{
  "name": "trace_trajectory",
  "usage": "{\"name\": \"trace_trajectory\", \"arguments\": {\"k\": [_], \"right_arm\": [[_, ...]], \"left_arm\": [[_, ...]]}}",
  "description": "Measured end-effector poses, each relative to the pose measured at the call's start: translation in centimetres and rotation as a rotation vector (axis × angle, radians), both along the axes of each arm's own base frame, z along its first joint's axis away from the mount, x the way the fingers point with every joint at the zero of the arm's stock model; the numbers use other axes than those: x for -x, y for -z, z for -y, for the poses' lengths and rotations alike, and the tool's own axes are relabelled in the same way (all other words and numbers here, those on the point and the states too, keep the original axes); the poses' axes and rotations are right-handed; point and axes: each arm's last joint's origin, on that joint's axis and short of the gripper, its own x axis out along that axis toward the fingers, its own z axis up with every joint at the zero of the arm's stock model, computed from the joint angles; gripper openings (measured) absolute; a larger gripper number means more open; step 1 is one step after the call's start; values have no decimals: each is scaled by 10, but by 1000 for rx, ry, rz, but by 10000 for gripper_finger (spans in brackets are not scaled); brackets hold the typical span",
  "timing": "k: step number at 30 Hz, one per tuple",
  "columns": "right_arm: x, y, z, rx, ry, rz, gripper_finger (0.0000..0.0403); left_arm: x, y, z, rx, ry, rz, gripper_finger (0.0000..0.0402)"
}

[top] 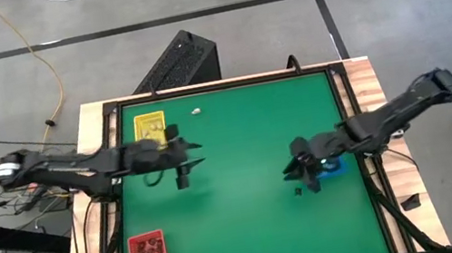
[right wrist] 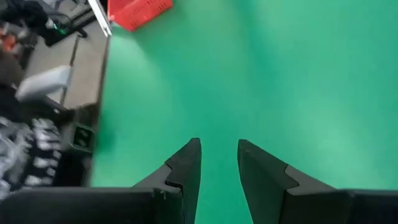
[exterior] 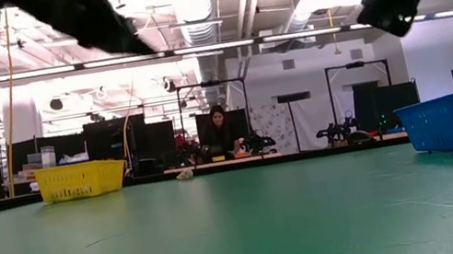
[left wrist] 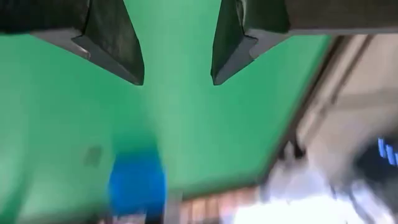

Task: Sort Halloween decoration
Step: Put the black spider toy into the blue bin

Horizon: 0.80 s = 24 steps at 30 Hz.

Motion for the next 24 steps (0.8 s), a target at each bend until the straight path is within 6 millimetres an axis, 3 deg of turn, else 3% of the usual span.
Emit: {"name": "trace_trajectory", "arguments": {"k": [3,9,16,24], "right_arm": [[-26,-8,-15,-60,29,-106,136],[-63,7,-51,-98,85,-551,136],[-103,34,-73,112,-31,-843,136],[-111,65,-73,342,-227,-1233,139]], "left_arm": [[26,17,5,-32,82,172,179],[60,33,4,-142,127,416,179],[68,35,3,-161,139,426,178],[67,40,5,-151,186,387,178]]}}
